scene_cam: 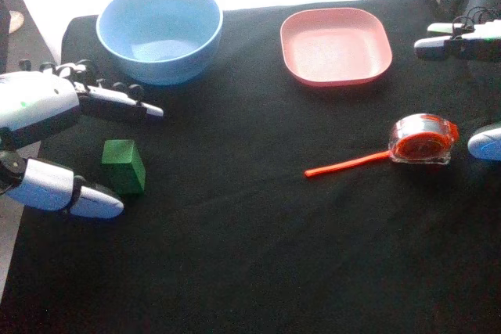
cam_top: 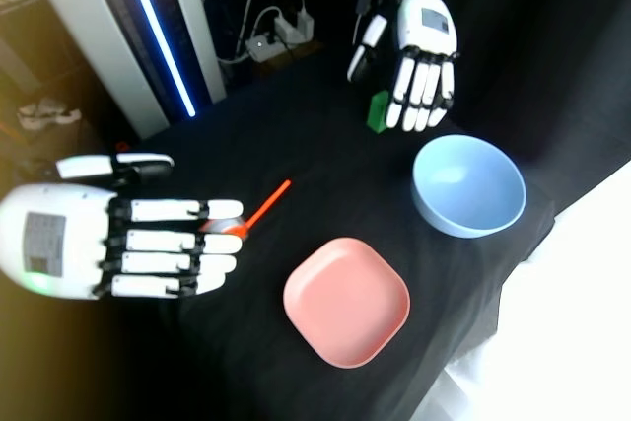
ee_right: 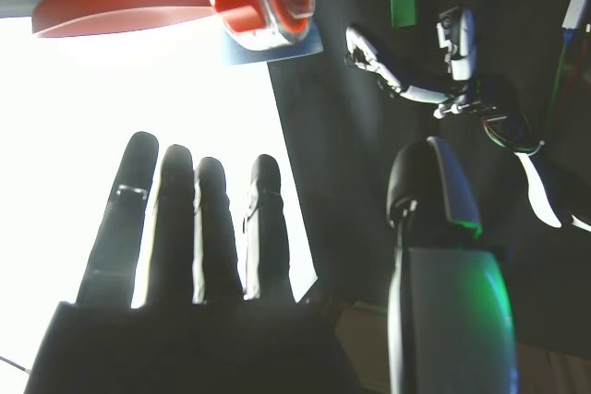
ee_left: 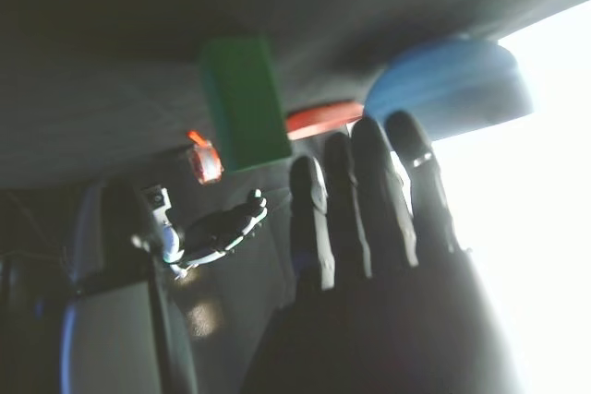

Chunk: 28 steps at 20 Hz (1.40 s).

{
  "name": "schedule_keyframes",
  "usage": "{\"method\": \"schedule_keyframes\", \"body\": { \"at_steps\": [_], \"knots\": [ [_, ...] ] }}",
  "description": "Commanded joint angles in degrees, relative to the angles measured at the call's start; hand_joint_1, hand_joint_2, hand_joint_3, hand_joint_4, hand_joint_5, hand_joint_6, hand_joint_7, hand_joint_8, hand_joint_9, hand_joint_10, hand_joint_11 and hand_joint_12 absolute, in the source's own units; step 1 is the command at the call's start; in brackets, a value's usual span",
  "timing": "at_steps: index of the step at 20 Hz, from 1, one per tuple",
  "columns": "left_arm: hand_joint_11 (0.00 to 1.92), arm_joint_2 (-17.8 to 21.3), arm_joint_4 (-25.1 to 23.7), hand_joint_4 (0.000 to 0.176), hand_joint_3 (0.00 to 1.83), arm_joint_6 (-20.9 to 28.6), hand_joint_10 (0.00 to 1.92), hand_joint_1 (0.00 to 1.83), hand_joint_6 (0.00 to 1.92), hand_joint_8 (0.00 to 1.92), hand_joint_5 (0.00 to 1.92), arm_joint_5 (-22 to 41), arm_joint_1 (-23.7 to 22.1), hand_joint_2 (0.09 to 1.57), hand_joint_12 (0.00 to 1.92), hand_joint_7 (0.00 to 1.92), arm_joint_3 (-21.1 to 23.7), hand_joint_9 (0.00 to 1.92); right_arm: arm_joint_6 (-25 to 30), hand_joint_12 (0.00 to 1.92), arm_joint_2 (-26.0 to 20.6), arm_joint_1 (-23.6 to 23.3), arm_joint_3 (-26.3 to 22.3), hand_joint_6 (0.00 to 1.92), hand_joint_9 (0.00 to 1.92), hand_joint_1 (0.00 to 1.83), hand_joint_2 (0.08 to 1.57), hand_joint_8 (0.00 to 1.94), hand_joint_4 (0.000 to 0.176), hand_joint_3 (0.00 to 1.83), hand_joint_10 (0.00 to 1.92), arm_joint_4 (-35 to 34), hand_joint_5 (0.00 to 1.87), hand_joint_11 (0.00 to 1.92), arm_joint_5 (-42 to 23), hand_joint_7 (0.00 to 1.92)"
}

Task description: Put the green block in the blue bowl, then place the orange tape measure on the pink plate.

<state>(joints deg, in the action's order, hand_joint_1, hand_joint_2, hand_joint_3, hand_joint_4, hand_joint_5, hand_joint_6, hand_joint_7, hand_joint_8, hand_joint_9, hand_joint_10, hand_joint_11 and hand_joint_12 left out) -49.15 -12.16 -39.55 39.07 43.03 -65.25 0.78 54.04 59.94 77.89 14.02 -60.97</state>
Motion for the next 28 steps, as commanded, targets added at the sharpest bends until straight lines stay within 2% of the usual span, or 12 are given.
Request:
{"method": "schedule_keyframes", "body": {
  "at_steps": [1, 4, 9, 13, 14, 15, 16, 18, 20, 21, 26, 28],
  "knots": [
    [0.0, 0.1, 1.1, 0.071, 0.01, 0.1, 0.05, 0.84, 0.01, 0.01, 0.56, 5.5, -0.7, 0.93, 1.4, 0.7, -0.5, 0.65, 0.7, 0.6, 0.2, -0.6, 0.3, 0.0, 0.16, 0.81, 1.0, 0.0, 0.064, 0.0, 0.0, -2.6, 0.36, 0.0, -6.2, 0.18],
    [0.05, -0.2, 1.1, 0.033, 0.0, 0.1, 0.13, 0.89, 0.0, 0.02, 0.65, 5.5, -1.0, 0.97, 1.52, 0.84, -0.8, 0.77, 0.8, 0.63, 0.2, -0.6, 0.3, 0.0, 0.18, 0.82, 1.0, 0.0, 0.078, 0.0, 0.01, -2.5, 0.37, 0.0, -6.2, 0.19],
    [0.11, -1.7, 2.5, 0.0, 0.0, 0.1, 0.2, 1.0, 0.01, 0.02, 0.8, 6.3, -1.4, 1.01, 1.28, 0.97, -2.1, 0.84, 0.8, 0.68, 0.3, -0.6, 0.3, 0.0, 0.17, 0.84, 1.01, 0.0, 0.082, 0.0, 0.0, -2.4, 0.36, 0.0, -6.1, 0.17],
    [0.18, -3.0, 2.8, 0.0, 0.0, 0.1, 0.15, 0.99, 0.01, 0.02, 0.92, 6.2, -2.3, 1.04, 1.23, 1.06, -3.0, 0.9, 0.9, 0.74, 0.4, -0.6, 0.3, 0.0, 0.19, 0.82, 1.0, 0.01, 0.073, 0.0, 0.0, -2.3, 0.38, 0.0, -6.1, 0.21],
    [0.24, -3.2, 2.8, 0.0, 0.0, 0.1, 0.21, 1.21, 0.61, 0.72, 0.98, 6.1, -2.5, 1.07, 1.37, 1.13, -3.1, 0.97, 0.9, 0.72, 0.4, -0.6, 0.3, 0.0, 0.18, 0.81, 1.01, 0.0, 0.08, 0.0, 0.0, -2.2, 0.38, 0.0, -6.0, 0.2],
    [0.4, -3.3, 2.8, 0.0, 0.0, 0.1, 0.38, 1.26, 0.59, 0.99, 1.05, 6.1, -2.6, 1.08, 1.45, 1.08, -3.2, 1.02, 0.9, 0.73, 0.4, -0.6, 0.3, 0.0, 0.19, 0.82, 1.01, 0.0, 0.087, 0.0, 0.0, -2.1, 0.38, 0.0, -6.0, 0.2],
    [0.56, -3.3, 2.8, 0.0, 0.0, 0.1, 1.25, 1.35, 0.5, 1.19, 1.08, 6.7, -2.7, 1.12, 1.44, 0.93, -3.2, 0.86, 1.0, 0.83, 0.4, -0.6, 0.3, 0.0, 0.22, 0.79, 1.01, 0.0, 0.092, 0.0, 0.01, -2.1, 0.38, 0.0, -6.0, 0.21],
    [0.57, -3.2, 2.8, 0.0, 0.01, 0.1, 1.42, 1.36, 0.75, 1.26, 0.96, 8.1, -2.9, 1.16, 1.38, 0.85, -3.2, 0.77, 1.0, 0.84, 0.4, -0.6, 0.3, 0.0, 0.22, 0.78, 1.01, 0.0, 0.087, 0.0, 0.01, -2.1, 0.38, 0.0, -5.9, 0.21],
    [0.62, -2.7, 2.5, 0.0, 0.0, 0.1, 0.93, 1.23, 0.81, 1.3, 0.99, 9.1, -4.2, 1.15, 1.45, 0.88, -3.0, 0.86, 1.0, 0.82, 0.4, -0.6, 0.3, 0.0, 0.22, 0.78, 1.01, 0.0, 0.088, 0.0, 0.0, -2.1, 0.38, 0.0, -5.8, 0.2],
    [0.39, -2.3, 2.1, 0.0, 0.0, 0.1, 0.81, 1.23, 0.8, 1.22, 0.99, 9.4, -5.0, 1.13, 1.37, 0.93, -3.0, 0.9, 1.0, 0.82, 0.4, -0.6, 0.3, 0.0, 0.22, 0.79, 1.01, 0.0, 0.08, 0.0, 0.0, -2.1, 0.39, 0.0, -5.8, 0.21],
    [0.54, -1.0, 1.4, 0.002, 0.0, -0.4, 0.59, 1.24, 0.7, 1.02, 1.1, 13.3, -8.5, 1.09, 1.35, 1.01, -2.6, 1.01, 1.0, 0.88, 0.5, -0.6, 0.3, 0.0, 0.23, 0.8, 1.01, 0.0, 0.071, 0.0, 0.0, -2.1, 0.39, 0.0, -5.8, 0.21],
    [0.69, -1.0, 1.4, 0.0, 0.0, -1.9, 0.89, 1.27, 0.45, 1.08, 1.17, 13.9, -10.8, 1.07, 1.47, 1.04, -2.7, 1.01, 1.0, 0.78, 0.5, -0.6, 0.3, 0.0, 0.22, 0.81, 1.01, 0.0, 0.058, 0.0, 0.0, -2.1, 0.4, 0.0, -5.8, 0.21]
  ]
}}
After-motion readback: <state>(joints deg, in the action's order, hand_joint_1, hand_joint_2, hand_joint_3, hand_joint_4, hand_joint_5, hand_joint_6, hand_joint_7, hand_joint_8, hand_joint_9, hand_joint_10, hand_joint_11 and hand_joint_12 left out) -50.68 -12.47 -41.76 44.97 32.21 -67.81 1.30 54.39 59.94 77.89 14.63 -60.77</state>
